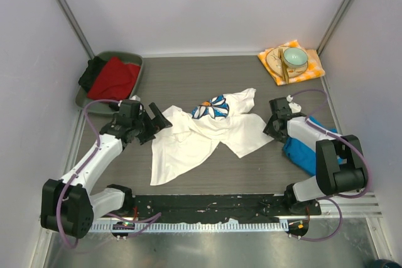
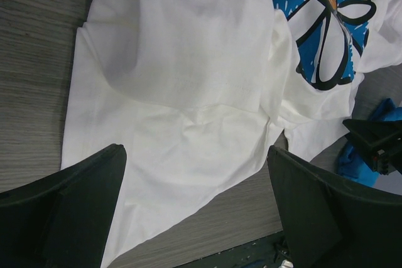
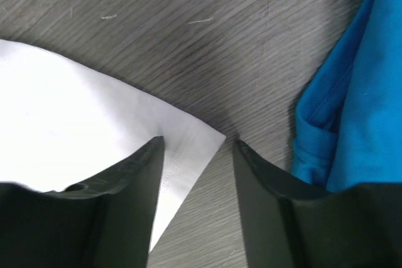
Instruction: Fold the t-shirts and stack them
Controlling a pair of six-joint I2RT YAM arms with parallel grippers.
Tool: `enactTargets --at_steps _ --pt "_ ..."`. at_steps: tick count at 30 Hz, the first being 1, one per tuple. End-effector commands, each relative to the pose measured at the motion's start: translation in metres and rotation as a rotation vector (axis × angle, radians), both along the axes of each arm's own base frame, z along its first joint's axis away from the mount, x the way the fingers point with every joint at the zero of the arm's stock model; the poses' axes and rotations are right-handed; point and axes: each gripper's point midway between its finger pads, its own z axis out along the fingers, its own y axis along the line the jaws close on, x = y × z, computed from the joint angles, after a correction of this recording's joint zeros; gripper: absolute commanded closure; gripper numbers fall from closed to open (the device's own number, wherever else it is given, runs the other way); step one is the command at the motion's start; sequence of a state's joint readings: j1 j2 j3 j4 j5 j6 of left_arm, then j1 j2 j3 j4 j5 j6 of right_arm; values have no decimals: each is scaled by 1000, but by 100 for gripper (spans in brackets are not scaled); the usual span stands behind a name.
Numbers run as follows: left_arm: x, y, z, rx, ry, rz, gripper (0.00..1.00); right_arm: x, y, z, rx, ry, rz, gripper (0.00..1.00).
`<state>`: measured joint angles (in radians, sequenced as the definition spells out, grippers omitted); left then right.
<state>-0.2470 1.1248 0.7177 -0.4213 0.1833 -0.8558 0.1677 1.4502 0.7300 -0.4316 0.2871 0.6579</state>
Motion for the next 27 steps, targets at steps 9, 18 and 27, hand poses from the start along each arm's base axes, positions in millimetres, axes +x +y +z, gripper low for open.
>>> enactTargets --at_steps 9,18,27 --pt "18 4 25 26 -84 21 0 20 4 -10 32 -44 -16 99" --pt "22 18 -7 136 43 66 0 22 7 0 48 -86 -1 99" --pt "38 0 -22 82 47 85 16 22 16 -1 94 -98 23 99"
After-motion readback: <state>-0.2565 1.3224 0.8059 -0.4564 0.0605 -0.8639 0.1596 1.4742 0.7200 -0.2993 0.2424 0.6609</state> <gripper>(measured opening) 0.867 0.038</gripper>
